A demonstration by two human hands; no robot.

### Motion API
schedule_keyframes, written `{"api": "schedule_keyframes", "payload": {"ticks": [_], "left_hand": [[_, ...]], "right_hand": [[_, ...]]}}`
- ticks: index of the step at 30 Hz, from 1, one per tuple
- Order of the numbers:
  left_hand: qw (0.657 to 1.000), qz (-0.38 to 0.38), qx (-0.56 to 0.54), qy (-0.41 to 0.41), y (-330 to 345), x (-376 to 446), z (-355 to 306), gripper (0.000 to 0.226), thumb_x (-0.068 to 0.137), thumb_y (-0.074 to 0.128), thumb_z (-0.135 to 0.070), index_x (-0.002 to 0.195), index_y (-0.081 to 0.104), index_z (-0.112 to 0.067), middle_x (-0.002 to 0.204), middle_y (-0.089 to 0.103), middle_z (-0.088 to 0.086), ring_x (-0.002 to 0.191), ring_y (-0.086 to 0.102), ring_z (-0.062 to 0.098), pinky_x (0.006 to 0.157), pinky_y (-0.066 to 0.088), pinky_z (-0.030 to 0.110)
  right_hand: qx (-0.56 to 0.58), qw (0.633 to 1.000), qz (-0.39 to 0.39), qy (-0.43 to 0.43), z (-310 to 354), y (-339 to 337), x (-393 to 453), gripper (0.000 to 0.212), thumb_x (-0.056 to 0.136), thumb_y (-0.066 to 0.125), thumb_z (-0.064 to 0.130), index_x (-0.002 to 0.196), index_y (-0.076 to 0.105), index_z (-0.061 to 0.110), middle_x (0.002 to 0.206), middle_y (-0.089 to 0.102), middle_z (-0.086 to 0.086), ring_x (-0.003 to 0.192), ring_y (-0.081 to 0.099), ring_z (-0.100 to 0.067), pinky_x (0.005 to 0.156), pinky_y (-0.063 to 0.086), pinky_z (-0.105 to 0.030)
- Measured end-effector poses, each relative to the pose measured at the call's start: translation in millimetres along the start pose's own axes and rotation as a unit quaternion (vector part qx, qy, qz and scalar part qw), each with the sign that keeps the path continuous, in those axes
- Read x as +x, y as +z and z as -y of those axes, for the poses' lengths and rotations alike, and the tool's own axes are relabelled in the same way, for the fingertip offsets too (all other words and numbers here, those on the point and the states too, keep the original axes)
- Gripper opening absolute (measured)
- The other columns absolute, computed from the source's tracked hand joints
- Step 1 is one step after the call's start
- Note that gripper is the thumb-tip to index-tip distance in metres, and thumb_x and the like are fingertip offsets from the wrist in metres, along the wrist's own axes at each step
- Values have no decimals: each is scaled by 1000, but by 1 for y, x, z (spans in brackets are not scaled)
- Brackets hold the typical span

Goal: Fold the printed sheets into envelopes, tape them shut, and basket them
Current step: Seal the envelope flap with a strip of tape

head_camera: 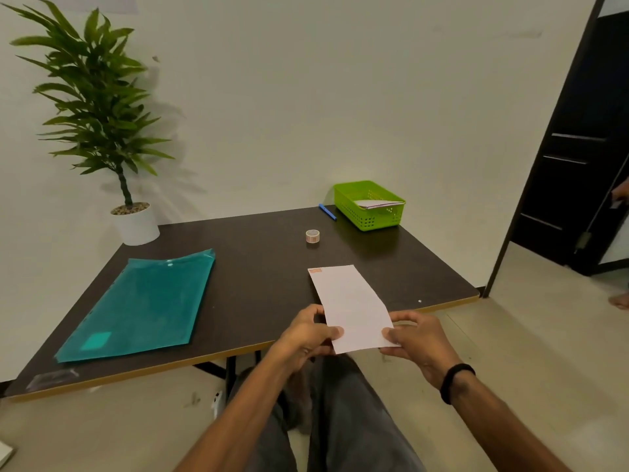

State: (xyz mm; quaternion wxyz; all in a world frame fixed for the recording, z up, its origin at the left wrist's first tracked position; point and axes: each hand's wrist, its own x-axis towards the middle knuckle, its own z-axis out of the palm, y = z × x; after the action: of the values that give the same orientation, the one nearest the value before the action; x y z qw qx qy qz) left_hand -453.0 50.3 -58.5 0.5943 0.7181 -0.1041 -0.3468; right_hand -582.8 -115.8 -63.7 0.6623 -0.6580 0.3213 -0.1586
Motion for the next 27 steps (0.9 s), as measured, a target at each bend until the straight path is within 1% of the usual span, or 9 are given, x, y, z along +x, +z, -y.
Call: {"api": "schedule_keyframes", "payload": {"ticks": [4,6,8,12,16,19,22,25,27], "left_hand": [[999,11,-38,1,5,20,-27,51,86,80,-3,126,53,-19,119,72,9,103,73,26,82,65,45],[994,11,-105,-25,9,39,-40,55,85,82,-10,129,51,-22,119,73,8,105,73,28,82,64,47],[989,-6,-145,-24,13,64,-50,53,91,77,-12,136,50,-22,120,73,5,108,71,28,89,62,51],[991,-45,-108,62,26,112,-71,48,96,69,-7,137,51,-26,125,70,-1,109,70,23,92,60,54],[987,-44,-82,130,36,156,-110,49,98,67,-12,139,48,-30,133,66,-3,119,65,21,100,55,55],[988,-20,-78,129,41,193,-148,50,96,72,-15,135,46,-32,129,68,0,114,68,22,90,60,55],[992,9,-64,109,51,229,-180,49,96,72,-14,133,44,-28,114,69,2,92,73,19,73,65,42],[993,13,-81,86,63,266,-198,47,96,72,-10,131,45,-24,109,72,11,72,72,18,62,63,33],[993,-1,-98,71,69,291,-205,53,94,74,-11,138,46,-20,108,73,14,66,69,17,57,59,31]], "right_hand": [[-28,999,-1,18,26,-10,28,25,92,74,0,112,66,12,111,72,-8,96,72,-26,60,61,-27],[-28,998,24,49,39,-19,46,24,92,72,-3,112,67,9,109,74,-13,94,74,-28,63,61,-28],[-34,996,54,69,50,-30,66,21,92,71,-6,111,70,2,108,76,-18,90,74,-29,65,60,-29],[-33,995,52,76,66,-42,108,21,90,78,4,109,70,0,107,78,-18,96,75,-29,66,61,-30],[-8,1000,9,29,94,-45,159,25,90,77,4,111,66,3,110,75,-16,98,75,-30,66,63,-31],[13,1000,-24,-10,124,-51,202,28,89,78,2,114,66,0,113,73,-17,98,75,-31,64,63,-30],[27,998,-46,-29,155,-59,242,29,89,76,-1,116,65,-6,113,73,-19,98,74,-30,61,63,-26],[9,999,-46,-22,180,-66,279,28,91,74,-2,117,65,-4,118,71,-17,102,72,-29,63,63,-26],[9,999,-38,-7,191,-69,303,28,91,72,-5,118,65,-7,119,70,-20,96,72,-29,60,63,-25]]}}
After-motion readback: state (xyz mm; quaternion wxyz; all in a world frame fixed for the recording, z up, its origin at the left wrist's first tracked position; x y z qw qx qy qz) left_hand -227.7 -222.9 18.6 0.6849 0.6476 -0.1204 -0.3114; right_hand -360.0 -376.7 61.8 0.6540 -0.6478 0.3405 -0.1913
